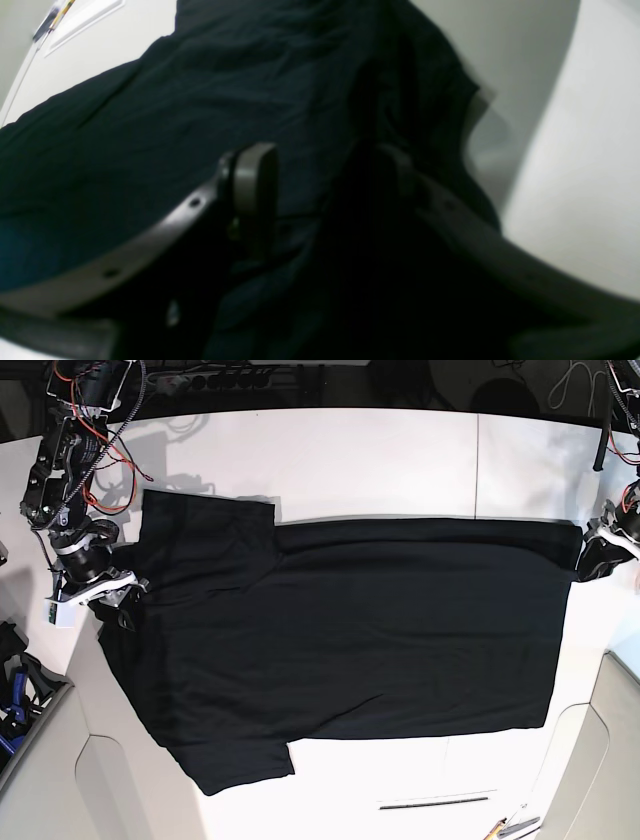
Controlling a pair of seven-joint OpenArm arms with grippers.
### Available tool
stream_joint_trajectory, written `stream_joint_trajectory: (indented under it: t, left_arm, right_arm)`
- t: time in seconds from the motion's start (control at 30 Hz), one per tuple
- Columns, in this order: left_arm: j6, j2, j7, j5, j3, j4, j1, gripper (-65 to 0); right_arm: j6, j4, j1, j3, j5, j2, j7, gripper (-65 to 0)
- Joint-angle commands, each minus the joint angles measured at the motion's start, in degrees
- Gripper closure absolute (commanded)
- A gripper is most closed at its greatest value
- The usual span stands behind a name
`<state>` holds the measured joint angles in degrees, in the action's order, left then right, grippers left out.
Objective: Fold the T-shirt properly
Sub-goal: 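Release and regrasp the shirt edge with the right gripper further along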
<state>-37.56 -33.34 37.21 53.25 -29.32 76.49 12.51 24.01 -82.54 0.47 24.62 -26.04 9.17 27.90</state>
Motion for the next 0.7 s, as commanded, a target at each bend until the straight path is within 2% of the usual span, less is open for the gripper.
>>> stream_joint_trajectory:
  t: [0.0, 0.13, 0.3, 0.37, 0.53, 0.67]
  left_arm:
    - [-0.2, -1.4, -1.2, 1.0, -0.5, 0.8, -0.6, -23.7]
    - [-0.2, -1.4, -1.2, 1.3, -0.5, 0.8, -0.6, -23.7]
    - [-0.2, -1.4, -1.2, 1.3, -0.5, 0.8, -0.6, -23.7]
    - [-0.2, -1.4, -1.2, 1.3, -0.5, 0.8, -0.6, -23.7]
    - [-0.2, -1.4, -1.0, 1.3, -0.5, 0.8, -0.6, -23.7]
    - [-0.2, -1.4, -1.0, 1.3, -0.5, 0.8, -0.6, -23.7]
  right_arm:
    - [0.3, -1.9, 0.8, 0.4, -1.0, 0.6, -1.6, -29.7]
    - [0.3, -6.2, 0.7, 2.6, -1.0, 0.5, 0.1, -29.7]
    - [0.3, -13.1, 0.4, 5.5, -5.3, 0.5, 12.4, -29.7]
    - [0.3, -15.6, -0.8, 5.7, -6.6, 0.5, 15.7, -29.7]
    - [0.2, -20.0, -9.2, 5.7, -6.6, 0.0, 16.0, -29.7]
    - [0.3, -20.3, -16.7, 5.7, -7.4, -1.6, 15.3, -29.7]
